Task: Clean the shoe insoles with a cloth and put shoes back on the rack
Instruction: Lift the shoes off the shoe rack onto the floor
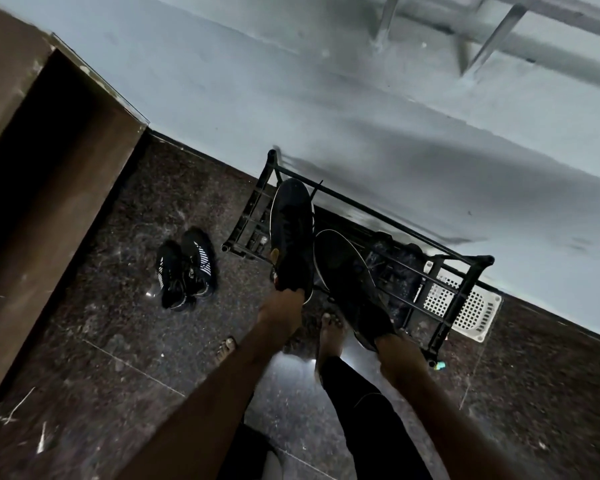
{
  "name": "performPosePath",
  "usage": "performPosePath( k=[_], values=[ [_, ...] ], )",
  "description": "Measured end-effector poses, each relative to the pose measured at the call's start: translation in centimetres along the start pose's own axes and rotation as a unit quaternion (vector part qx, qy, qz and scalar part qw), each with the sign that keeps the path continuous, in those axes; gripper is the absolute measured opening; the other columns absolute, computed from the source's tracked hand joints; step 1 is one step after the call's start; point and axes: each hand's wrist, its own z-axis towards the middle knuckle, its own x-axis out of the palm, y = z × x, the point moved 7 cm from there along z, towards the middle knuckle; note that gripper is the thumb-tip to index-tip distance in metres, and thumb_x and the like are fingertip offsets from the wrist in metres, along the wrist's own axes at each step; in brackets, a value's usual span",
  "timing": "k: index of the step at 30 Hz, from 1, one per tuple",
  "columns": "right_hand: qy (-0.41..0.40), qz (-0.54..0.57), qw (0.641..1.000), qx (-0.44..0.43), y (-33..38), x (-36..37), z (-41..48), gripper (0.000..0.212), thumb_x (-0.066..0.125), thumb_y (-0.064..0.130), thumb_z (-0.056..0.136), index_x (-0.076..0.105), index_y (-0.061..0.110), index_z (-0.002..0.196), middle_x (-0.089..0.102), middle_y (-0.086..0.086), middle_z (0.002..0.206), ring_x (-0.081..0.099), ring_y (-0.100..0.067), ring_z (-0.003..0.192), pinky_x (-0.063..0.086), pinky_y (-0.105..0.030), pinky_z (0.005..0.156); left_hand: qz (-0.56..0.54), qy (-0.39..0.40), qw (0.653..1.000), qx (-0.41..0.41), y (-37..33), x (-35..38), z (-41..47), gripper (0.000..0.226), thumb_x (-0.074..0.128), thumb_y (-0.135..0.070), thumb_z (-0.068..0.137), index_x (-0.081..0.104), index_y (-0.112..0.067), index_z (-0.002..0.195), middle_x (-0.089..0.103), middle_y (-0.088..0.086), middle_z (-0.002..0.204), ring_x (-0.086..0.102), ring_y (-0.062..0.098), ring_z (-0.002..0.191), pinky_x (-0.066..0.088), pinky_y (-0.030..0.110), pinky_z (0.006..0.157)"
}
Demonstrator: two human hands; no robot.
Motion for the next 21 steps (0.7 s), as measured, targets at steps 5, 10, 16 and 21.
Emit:
performPosePath(
  k=[5, 10, 16, 21],
  values=[
    [-0.036, 0.048, 0.998, -0.011, 1.6, -1.8, -2.1, 0.023, 0.05, 0.028, 0.094, 0.061, 0.017, 0.111, 0.063, -0.007, 0.122, 0.056, -0.028, 0.118, 0.044, -0.033, 0.089, -0.055, 0.019, 0.998, 0.036, 2.7, -0.1, -1.6, 0.036, 0.044, -0.012, 0.094, 0.048, -0.013, 0.129, 0.057, 0.014, 0.124, 0.056, 0.036, 0.114, 0.049, 0.044, 0.088],
    [-0.04, 0.139, 0.99, -0.001, 5.6, -4.4, -5.5, 0.025, 0.058, 0.037, 0.088, 0.061, 0.019, 0.106, 0.064, -0.006, 0.112, 0.062, -0.028, 0.109, 0.045, -0.031, 0.08, -0.133, 0.004, 0.986, 0.099, 6.5, -1.8, -5.2, 0.042, 0.051, -0.02, 0.096, 0.049, -0.008, 0.136, 0.054, 0.017, 0.135, 0.051, 0.036, 0.125, 0.041, 0.041, 0.103],
    [-0.087, 0.174, 0.981, 0.006, 13.2, -8.2, -10.6, 0.029, 0.067, 0.033, 0.083, 0.064, 0.012, 0.104, 0.067, -0.013, 0.107, 0.064, -0.03, 0.101, 0.048, -0.032, 0.08, -0.164, -0.007, 0.976, 0.142, 11.4, -4.2, -11.9, 0.045, 0.064, -0.025, 0.092, 0.053, -0.004, 0.131, 0.056, 0.018, 0.132, 0.051, 0.034, 0.125, 0.039, 0.035, 0.097],
    [-0.042, 0.152, 0.987, -0.014, 20.6, -8.5, -16.2, 0.042, 0.066, 0.031, 0.089, 0.06, 0.005, 0.121, 0.064, -0.015, 0.119, 0.06, -0.03, 0.111, 0.038, -0.025, 0.076, -0.152, 0.033, 0.978, 0.137, 14.6, -1.8, -19.5, 0.045, 0.064, -0.024, 0.092, 0.052, -0.008, 0.132, 0.055, 0.016, 0.134, 0.051, 0.033, 0.125, 0.04, 0.036, 0.1]
  ],
)
